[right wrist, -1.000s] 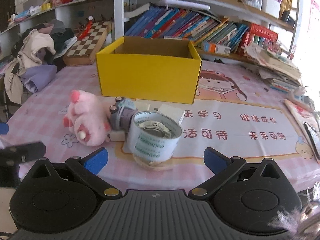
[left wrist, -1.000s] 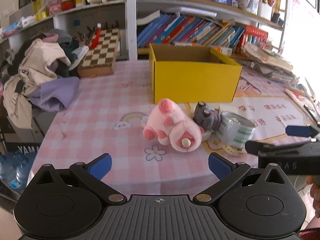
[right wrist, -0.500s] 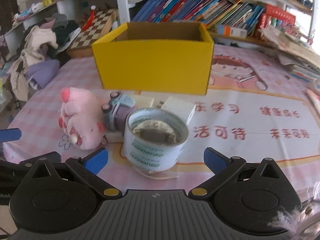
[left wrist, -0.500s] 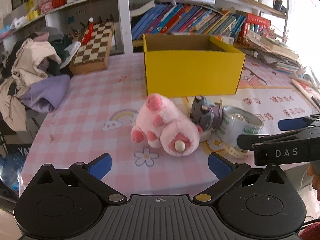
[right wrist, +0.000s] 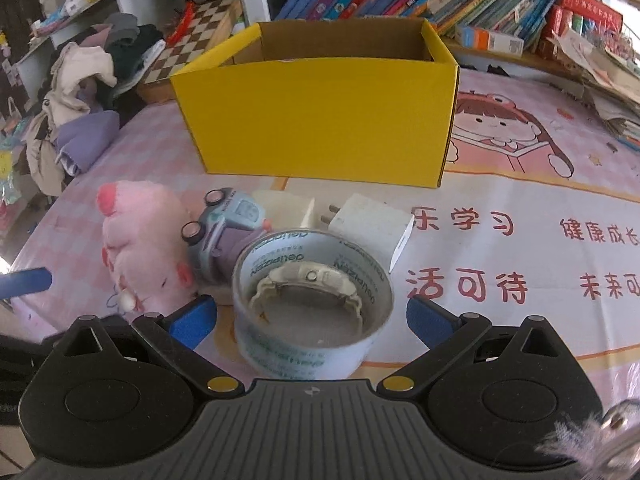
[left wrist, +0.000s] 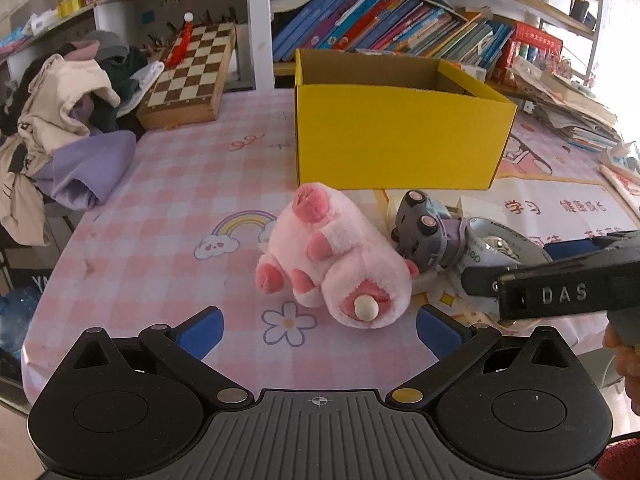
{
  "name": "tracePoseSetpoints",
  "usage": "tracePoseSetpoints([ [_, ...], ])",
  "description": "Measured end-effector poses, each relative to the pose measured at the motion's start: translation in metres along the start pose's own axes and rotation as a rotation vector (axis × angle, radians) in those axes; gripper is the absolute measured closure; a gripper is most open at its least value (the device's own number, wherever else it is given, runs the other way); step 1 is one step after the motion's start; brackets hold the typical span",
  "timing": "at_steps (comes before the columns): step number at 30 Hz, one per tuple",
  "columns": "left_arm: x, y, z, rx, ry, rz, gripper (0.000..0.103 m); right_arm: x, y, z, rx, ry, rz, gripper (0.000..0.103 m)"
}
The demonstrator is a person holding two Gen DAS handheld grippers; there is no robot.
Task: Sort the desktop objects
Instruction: 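Grasp the clear tape roll with the right tool while the left tool approaches the pink pig, then close the left tool on the pink plush pig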
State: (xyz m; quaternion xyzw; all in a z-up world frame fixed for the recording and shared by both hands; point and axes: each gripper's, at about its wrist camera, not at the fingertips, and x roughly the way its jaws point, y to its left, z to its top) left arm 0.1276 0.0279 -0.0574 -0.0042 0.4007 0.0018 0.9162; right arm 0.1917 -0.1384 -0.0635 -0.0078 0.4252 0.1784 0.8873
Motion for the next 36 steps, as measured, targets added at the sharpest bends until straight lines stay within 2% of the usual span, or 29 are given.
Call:
tracePoseSetpoints([
  [7, 0.007, 0.001, 0.003, 0.001, 0.004, 0.002, 0.0, 0.013, -0.002, 0.007, 0.012, 0.038, 0.024, 0.004],
  [9, 0.009, 0.001, 0.004, 0.001, 0.005, -0.001, 0.0, 0.015, -0.002, 0.008, 0.007, 0.047, 0.034, 0.016],
  [12, 0.012, 0.001, 0.007, 0.002, 0.01, -0.007, 0.0, 0.015, -0.003, 0.008, 0.007, 0.053, 0.042, 0.017],
  [23, 0.021, -0.003, 0.016, 0.008, 0.023, -0.026, 0.0, -0.009, -0.008, 0.017, -0.014, -0.075, 0.023, 0.018],
  [36, 0.032, -0.006, 0.032, -0.006, 0.023, -0.043, 0.001, -0.022, -0.028, 0.032, -0.007, -0.149, -0.03, 0.018],
])
